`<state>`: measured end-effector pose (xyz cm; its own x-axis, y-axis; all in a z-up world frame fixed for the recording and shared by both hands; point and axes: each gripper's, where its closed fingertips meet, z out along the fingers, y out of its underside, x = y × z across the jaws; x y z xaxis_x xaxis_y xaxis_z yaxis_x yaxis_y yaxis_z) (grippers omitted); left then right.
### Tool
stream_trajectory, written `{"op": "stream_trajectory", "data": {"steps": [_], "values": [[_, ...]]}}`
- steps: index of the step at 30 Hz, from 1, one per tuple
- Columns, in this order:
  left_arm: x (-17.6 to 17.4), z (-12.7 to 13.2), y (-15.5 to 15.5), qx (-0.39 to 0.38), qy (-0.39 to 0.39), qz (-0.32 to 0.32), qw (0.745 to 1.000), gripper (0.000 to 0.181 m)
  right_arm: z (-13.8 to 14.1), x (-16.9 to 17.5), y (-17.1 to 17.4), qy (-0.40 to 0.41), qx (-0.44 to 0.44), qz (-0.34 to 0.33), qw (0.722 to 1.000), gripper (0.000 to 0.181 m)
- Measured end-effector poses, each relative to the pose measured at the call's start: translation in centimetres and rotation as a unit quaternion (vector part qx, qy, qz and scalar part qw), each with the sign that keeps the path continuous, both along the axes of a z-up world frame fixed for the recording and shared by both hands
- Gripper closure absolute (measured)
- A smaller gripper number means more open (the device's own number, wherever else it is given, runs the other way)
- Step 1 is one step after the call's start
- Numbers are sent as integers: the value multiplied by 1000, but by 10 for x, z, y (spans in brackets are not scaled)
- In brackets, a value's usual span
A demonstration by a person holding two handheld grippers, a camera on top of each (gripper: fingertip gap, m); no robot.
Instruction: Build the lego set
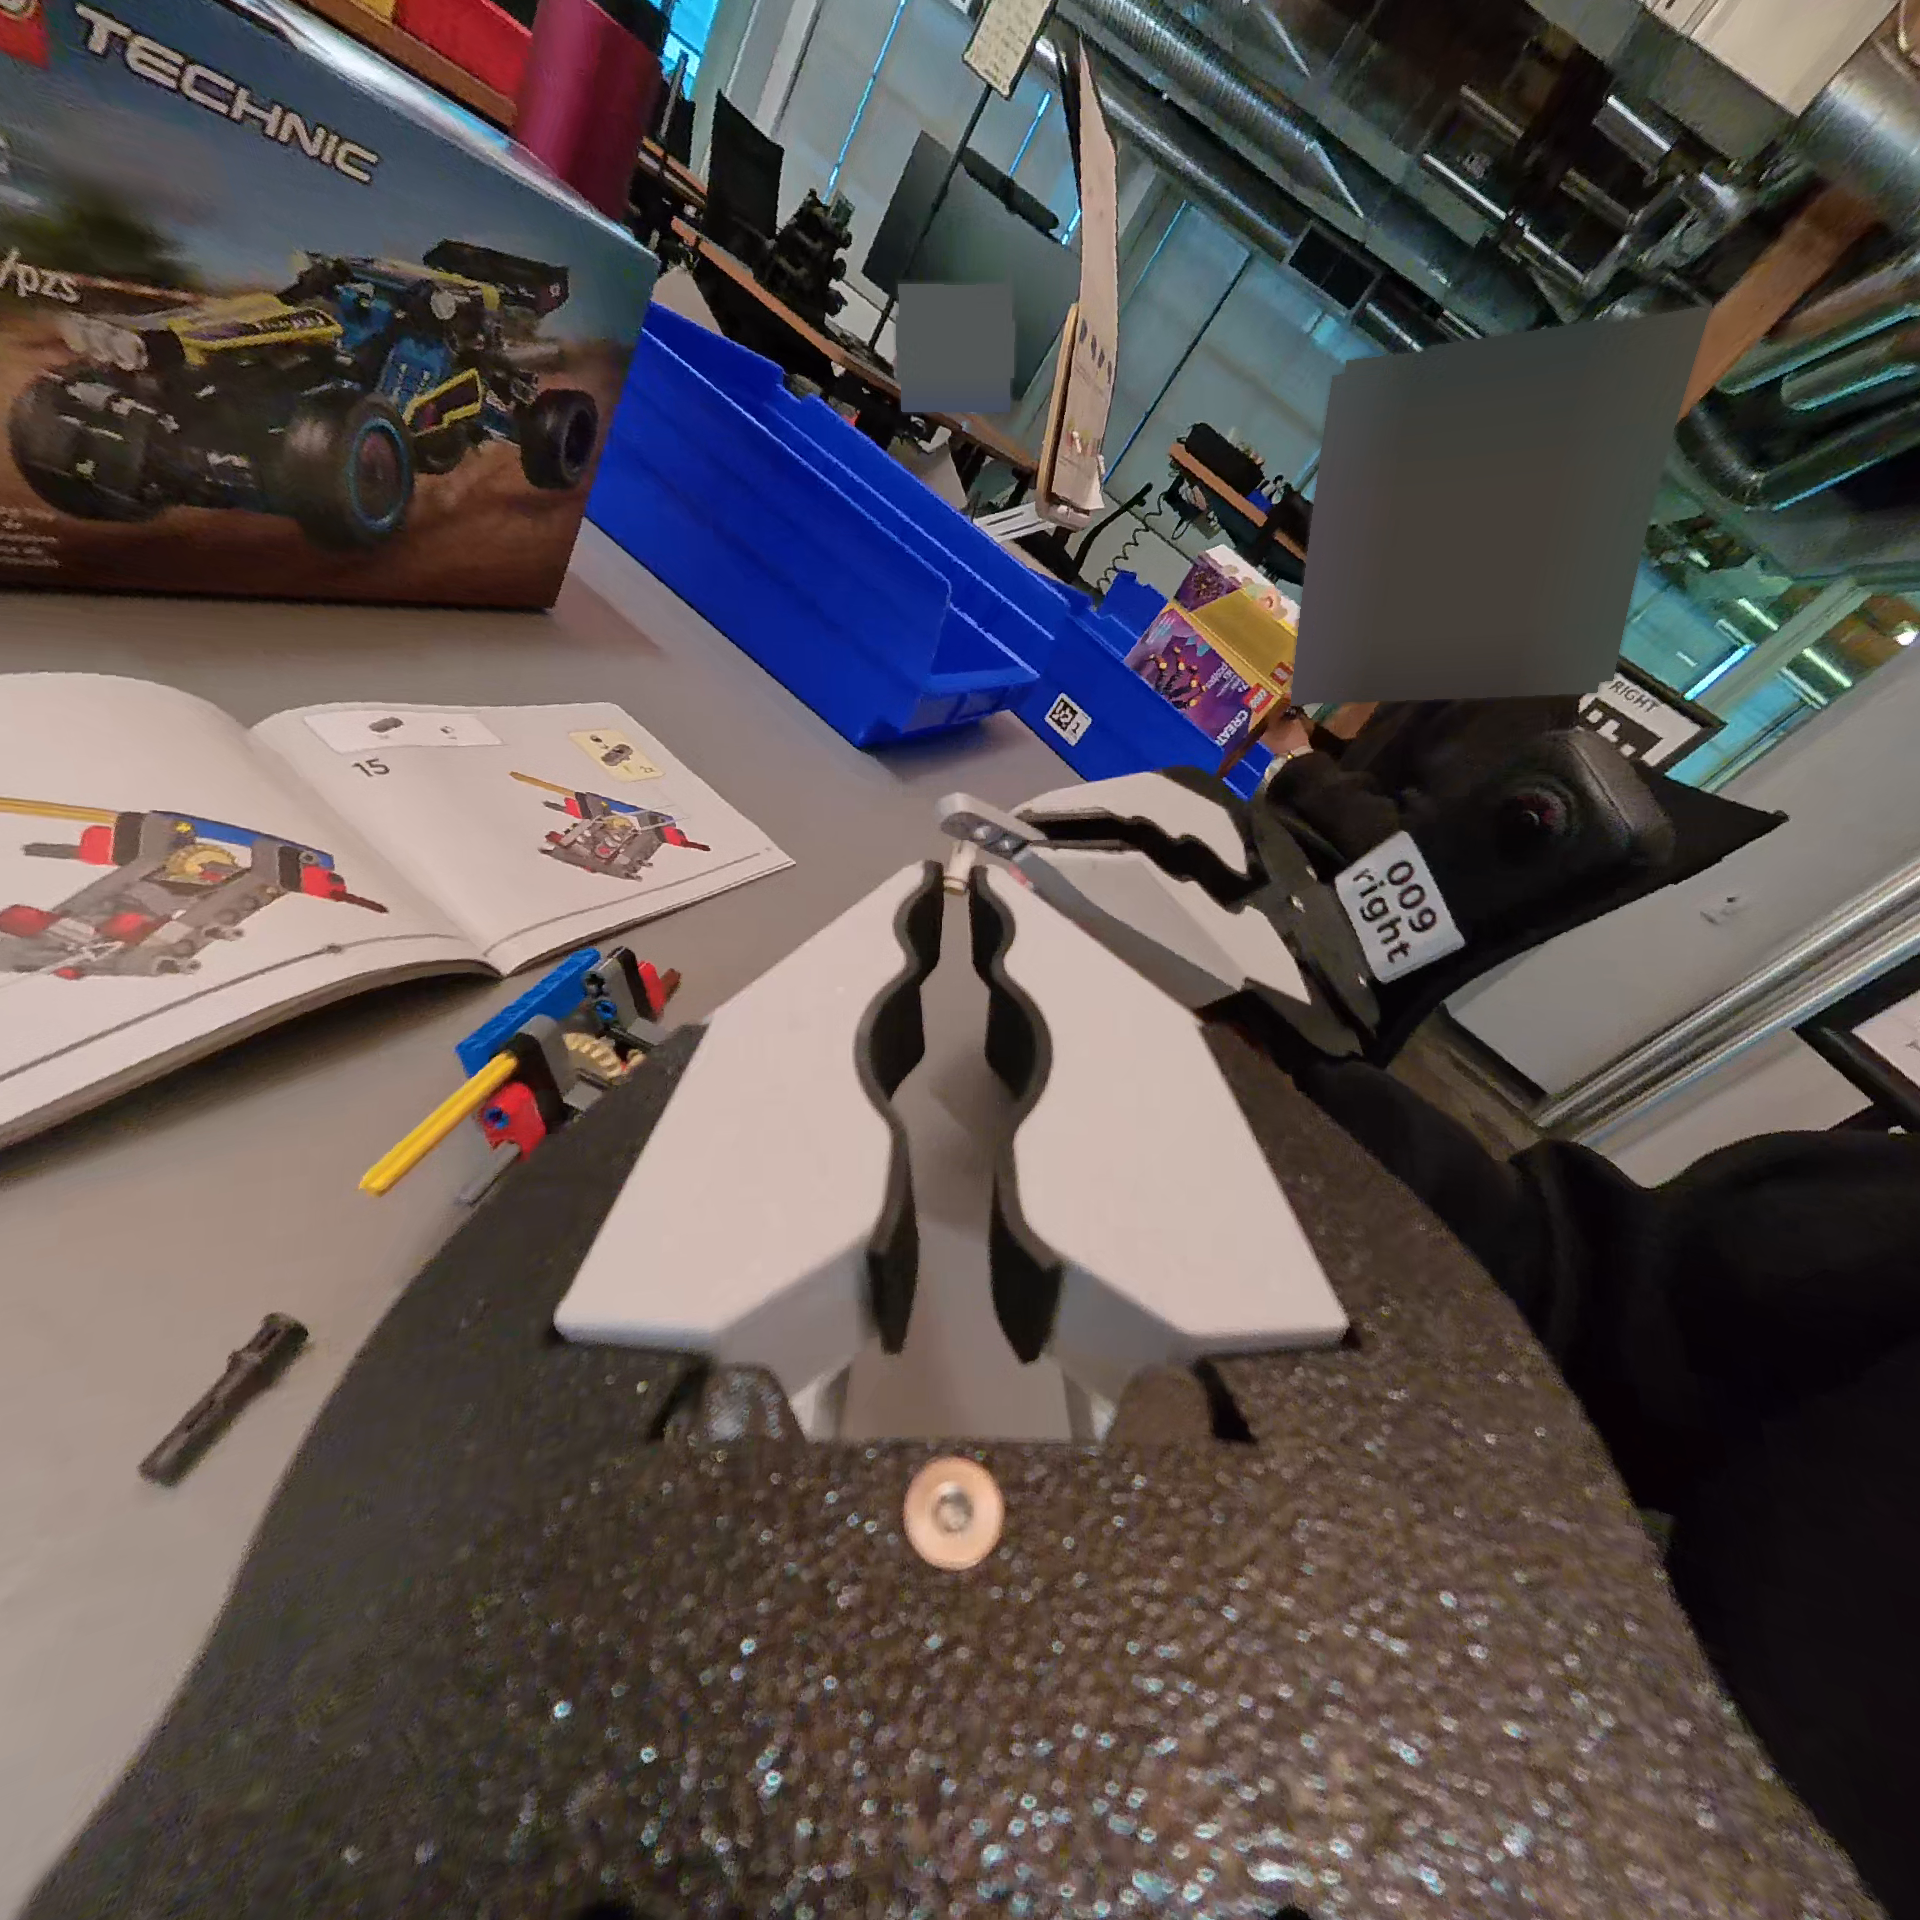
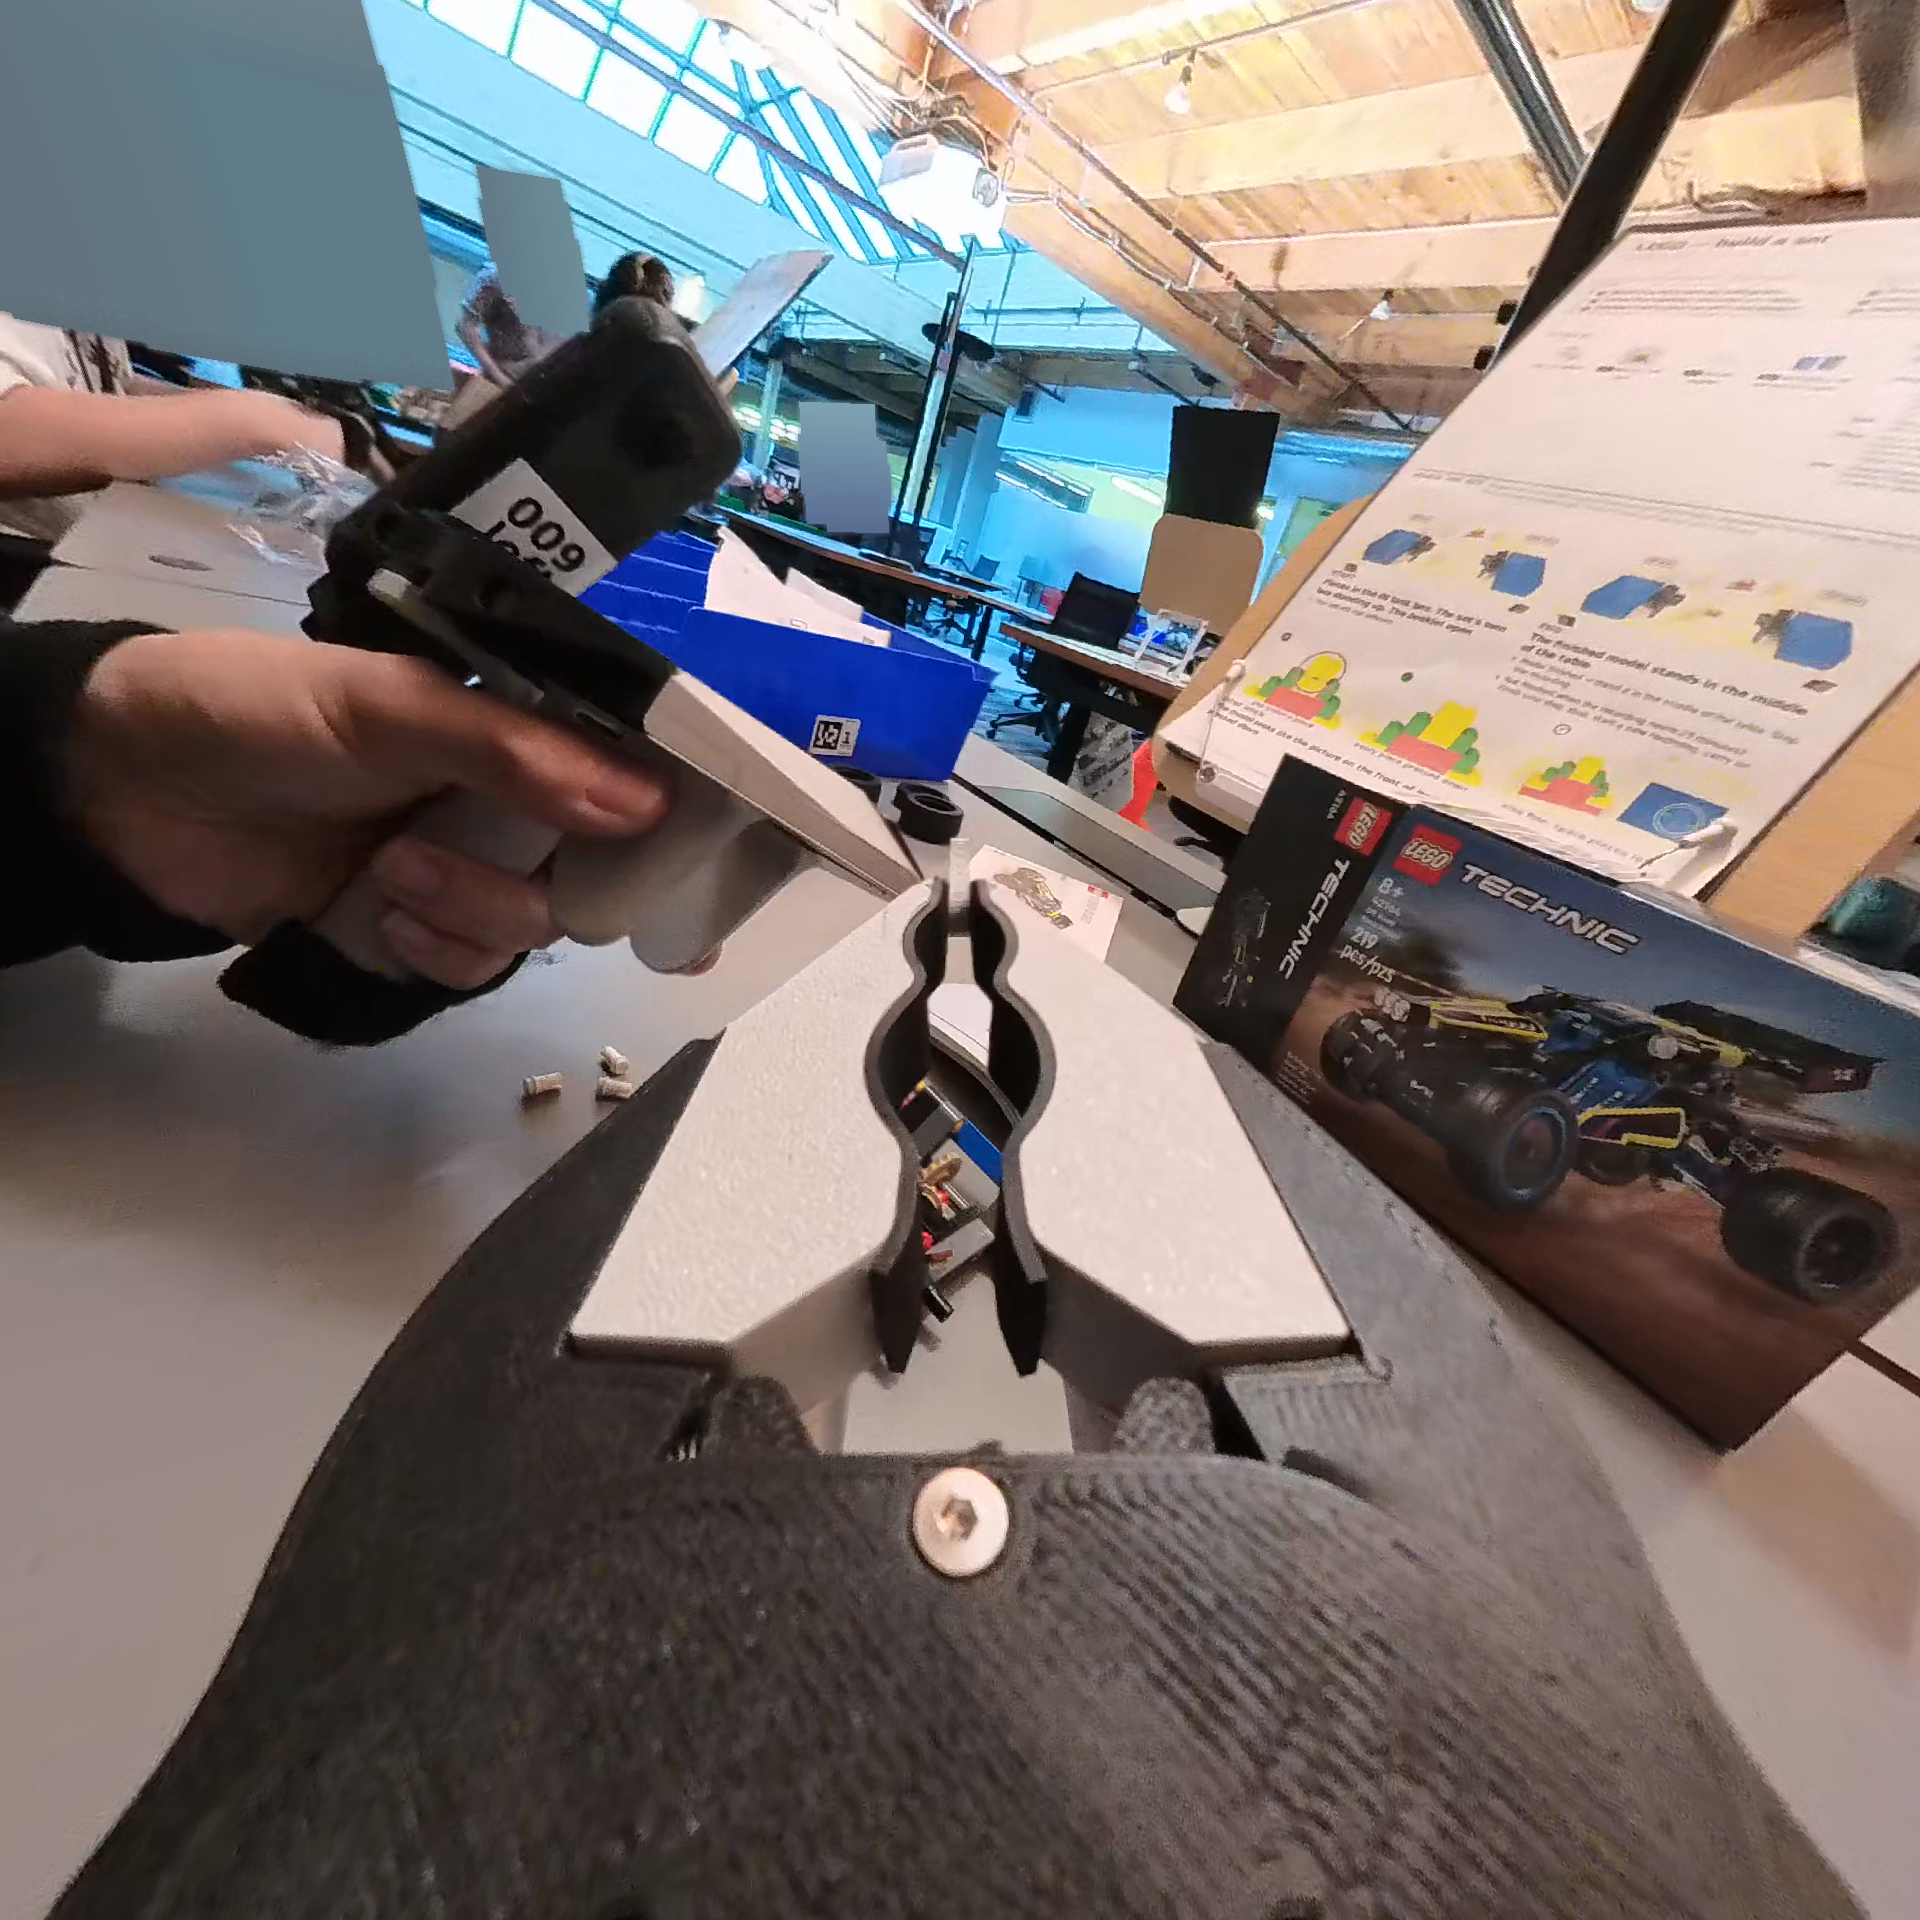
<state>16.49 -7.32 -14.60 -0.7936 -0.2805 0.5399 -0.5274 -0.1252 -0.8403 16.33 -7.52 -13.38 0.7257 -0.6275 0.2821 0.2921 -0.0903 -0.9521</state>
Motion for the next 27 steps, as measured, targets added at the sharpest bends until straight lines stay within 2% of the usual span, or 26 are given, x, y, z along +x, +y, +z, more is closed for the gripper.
{"op": "stream_trajectory", "data": {"steps": [15,27], "values": [[-1,0,-2,-65,75,-18,995,178,-1,0,2,-114,-107,-76,985,180],[-2,2,-1,-72,79,-30,994,178,0,-2,3,-125,-114,-72,983,180]]}}
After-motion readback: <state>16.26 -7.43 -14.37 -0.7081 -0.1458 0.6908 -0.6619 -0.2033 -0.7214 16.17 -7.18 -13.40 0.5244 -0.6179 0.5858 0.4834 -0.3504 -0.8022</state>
